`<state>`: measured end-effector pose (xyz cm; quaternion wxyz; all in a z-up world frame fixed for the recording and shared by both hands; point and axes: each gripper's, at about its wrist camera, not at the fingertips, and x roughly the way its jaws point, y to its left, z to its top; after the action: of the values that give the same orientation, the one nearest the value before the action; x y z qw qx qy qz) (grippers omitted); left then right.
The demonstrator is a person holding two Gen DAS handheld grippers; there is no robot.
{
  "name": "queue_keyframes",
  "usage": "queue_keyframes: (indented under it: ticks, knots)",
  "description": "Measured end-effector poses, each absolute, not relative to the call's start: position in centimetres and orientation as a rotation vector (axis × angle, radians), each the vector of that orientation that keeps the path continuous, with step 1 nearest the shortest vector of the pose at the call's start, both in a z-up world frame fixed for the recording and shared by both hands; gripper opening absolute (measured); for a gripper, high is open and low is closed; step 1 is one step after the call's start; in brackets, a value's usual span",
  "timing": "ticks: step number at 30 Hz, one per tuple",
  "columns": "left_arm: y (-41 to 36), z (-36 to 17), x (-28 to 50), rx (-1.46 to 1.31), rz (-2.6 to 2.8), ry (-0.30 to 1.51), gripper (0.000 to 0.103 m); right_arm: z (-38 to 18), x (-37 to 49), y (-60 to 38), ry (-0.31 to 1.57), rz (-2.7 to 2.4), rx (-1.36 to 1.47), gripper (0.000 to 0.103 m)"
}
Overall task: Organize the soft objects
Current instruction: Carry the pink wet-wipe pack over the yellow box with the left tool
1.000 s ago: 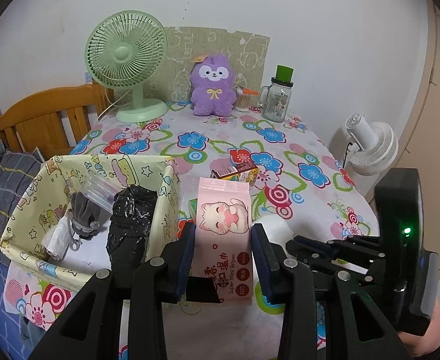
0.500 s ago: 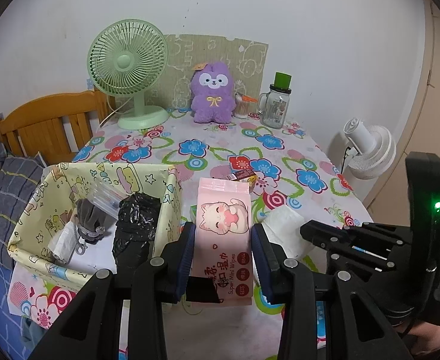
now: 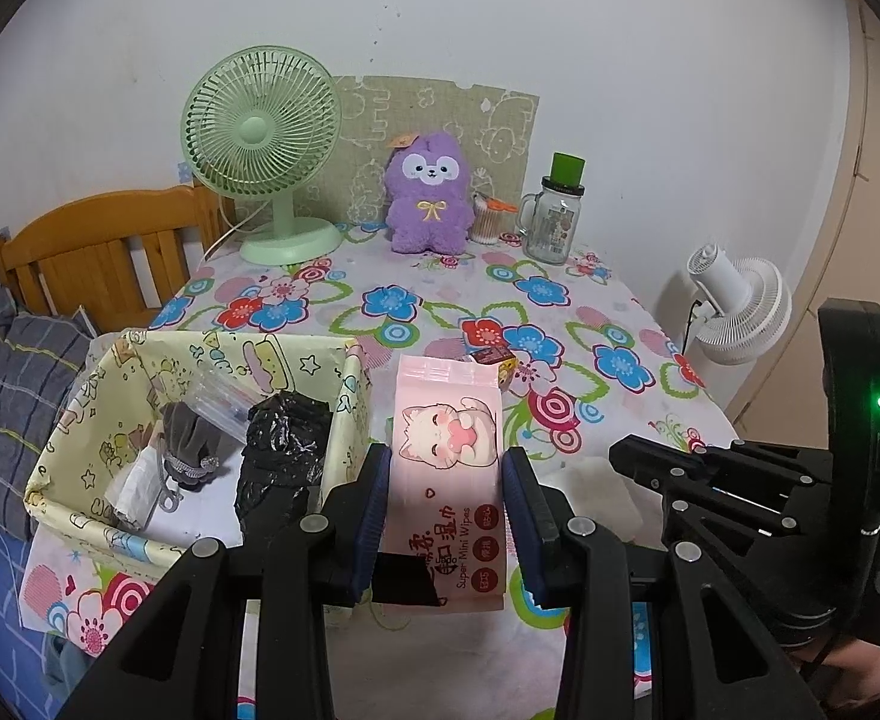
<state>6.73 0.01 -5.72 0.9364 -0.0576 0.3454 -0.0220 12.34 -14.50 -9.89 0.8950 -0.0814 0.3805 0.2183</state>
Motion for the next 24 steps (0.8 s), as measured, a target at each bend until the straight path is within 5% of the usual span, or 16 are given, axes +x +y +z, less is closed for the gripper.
queue_keyframes:
  ticks: [24]
  knots:
    - [3.5,-4.3,6.9,-0.148,0.021,0.658,0.038,-6.5,11.6,-11.2,0.704,0.507,-0.178,0.003]
